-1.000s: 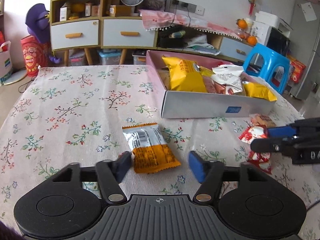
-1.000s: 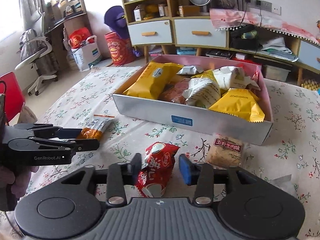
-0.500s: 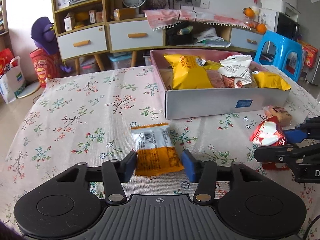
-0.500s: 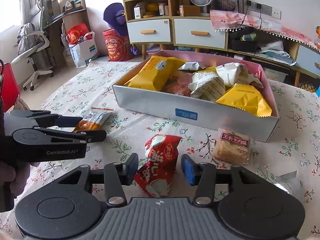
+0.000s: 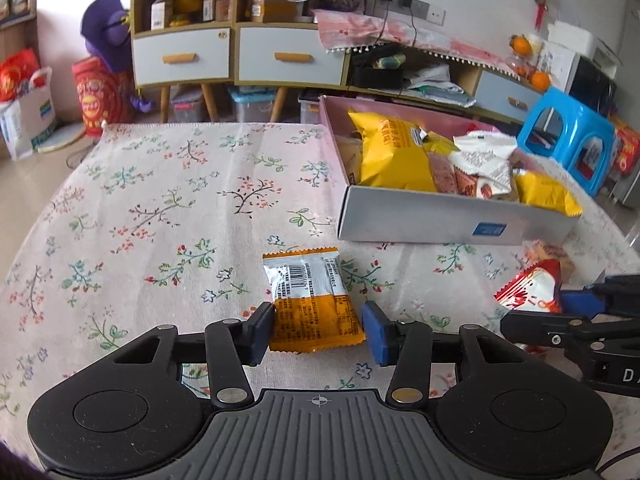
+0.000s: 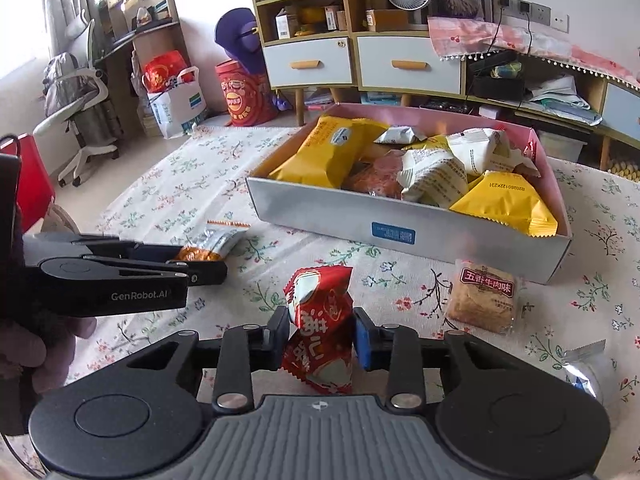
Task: Organize snacks
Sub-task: 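Carry both packs into the pink box and open both tools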
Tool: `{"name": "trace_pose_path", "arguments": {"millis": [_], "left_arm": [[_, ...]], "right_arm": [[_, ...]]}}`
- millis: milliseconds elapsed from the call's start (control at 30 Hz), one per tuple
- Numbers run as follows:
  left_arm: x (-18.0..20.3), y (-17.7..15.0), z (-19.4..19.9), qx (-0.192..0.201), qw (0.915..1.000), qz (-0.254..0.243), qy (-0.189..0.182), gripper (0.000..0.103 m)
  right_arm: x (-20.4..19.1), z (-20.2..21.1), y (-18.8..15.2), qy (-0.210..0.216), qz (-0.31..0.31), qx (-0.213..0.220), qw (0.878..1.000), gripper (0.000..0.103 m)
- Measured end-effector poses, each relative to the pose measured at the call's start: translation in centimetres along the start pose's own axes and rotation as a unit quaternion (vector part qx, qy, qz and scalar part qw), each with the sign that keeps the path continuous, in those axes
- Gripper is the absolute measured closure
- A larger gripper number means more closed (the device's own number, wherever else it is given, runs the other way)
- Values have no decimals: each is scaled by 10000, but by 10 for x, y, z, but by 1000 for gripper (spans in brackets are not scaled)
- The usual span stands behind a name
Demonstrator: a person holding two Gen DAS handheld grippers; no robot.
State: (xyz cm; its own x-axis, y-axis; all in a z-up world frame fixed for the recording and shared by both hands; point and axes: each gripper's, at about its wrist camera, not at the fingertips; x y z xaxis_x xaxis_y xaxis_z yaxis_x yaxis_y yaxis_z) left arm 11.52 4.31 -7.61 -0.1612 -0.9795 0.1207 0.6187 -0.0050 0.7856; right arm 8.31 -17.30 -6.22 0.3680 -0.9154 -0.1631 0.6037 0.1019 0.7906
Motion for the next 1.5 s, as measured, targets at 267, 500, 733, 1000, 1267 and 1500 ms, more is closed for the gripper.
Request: {"name": "trace_pose_path", "arguments": {"millis": [267,500,733,1000,1267,1500], "left_arm": [[-4,12,10,113,9993,351,-61,58],[-2,24,17,252,9984,497,-121,58],[9,42,24,449,9961,704,-275,58],[34,58,23,636,9953,449,-574,58],[61,73,-12,469,9940,404,-900,58],[85,80,-38,436,9938,92,-1015,58]], "right_arm": [[9,7,11,51,-327,174,9993,83],[13,14,21,95,-540,374,9978,83],[19,25,41,20,-786,712,9944,83],[40,33,62,-165,-1034,980,9897,83],[76,24,84,-677,-1315,1220,9814,83],[97,-2,101,-816,-1635,1222,9755,83]]}}
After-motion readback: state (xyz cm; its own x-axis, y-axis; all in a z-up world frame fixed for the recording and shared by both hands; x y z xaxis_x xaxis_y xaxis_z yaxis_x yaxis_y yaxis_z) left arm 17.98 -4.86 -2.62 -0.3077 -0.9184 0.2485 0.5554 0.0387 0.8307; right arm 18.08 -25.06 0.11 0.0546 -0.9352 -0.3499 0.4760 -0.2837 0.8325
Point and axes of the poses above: each gripper's, at about its wrist camera, not at the fingertips, and z roughly against the way its jaws point, x to its right, y to its top, and after that the axes turned 6 degrees about x, right-handed
